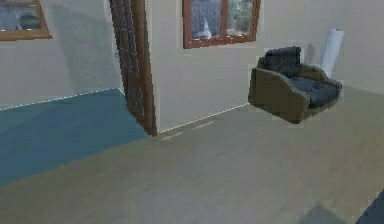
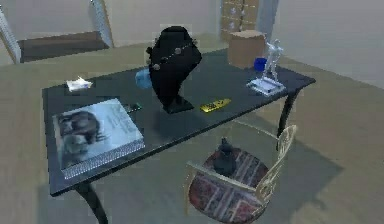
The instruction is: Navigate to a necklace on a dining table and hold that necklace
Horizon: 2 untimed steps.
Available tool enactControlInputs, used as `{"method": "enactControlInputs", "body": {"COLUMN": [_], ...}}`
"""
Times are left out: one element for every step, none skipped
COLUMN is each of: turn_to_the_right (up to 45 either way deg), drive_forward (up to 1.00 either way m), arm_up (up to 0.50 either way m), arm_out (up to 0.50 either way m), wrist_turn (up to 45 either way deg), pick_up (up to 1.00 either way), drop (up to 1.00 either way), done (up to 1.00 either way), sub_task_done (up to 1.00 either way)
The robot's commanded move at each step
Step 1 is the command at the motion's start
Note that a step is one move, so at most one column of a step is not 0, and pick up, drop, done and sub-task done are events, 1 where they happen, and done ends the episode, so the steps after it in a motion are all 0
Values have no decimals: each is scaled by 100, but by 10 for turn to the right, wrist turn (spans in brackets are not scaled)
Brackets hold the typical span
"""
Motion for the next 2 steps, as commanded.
{"method": "enactControlInputs", "body": {"turn_to_the_right": [450,270], "drive_forward": [0,0], "arm_up": [0,0], "arm_out": [0,0], "wrist_turn": [0,0], "pick_up": [0,0], "drop": [0,0], "done": [0,0], "sub_task_done": [0,0]}}
